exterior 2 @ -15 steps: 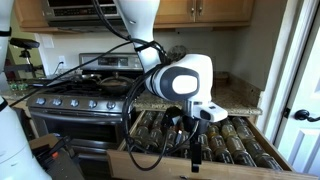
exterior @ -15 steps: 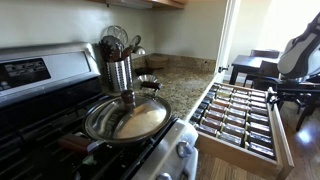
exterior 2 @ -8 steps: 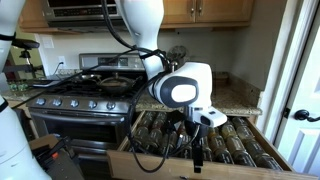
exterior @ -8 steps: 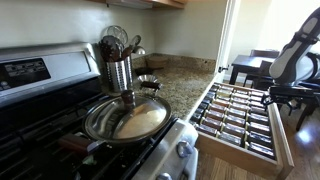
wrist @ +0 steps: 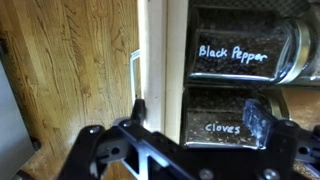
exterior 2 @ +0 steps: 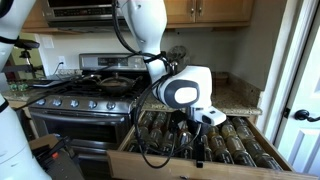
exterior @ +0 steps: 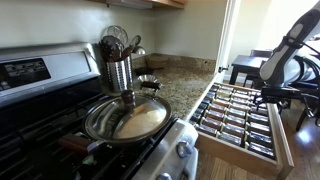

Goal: Close the drawer

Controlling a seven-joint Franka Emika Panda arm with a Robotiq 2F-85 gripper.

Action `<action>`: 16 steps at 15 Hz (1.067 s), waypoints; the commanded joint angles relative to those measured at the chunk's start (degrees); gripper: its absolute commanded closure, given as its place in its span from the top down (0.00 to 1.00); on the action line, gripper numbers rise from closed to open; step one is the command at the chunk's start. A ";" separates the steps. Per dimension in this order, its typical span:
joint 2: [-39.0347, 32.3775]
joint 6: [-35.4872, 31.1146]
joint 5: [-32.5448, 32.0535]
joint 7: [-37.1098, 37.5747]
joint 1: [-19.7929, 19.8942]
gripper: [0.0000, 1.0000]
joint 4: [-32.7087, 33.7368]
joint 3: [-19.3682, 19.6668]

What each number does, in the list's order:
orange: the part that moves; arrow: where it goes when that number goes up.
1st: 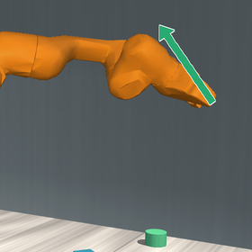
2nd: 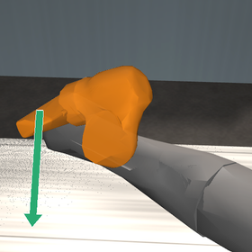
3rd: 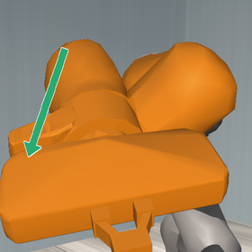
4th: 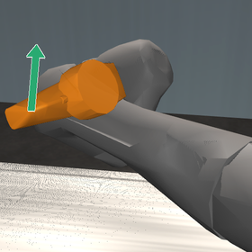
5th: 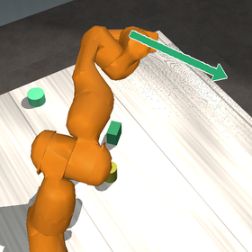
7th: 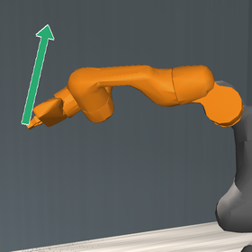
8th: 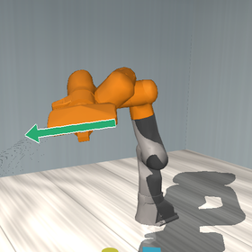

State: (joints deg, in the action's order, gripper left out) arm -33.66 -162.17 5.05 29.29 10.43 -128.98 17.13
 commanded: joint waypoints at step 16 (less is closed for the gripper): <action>-2.48 9.20 1.16 0.77 -5.23 1.00 10.80 -0.19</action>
State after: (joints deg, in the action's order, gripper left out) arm -35.45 -155.85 5.08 29.19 7.99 -123.22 17.10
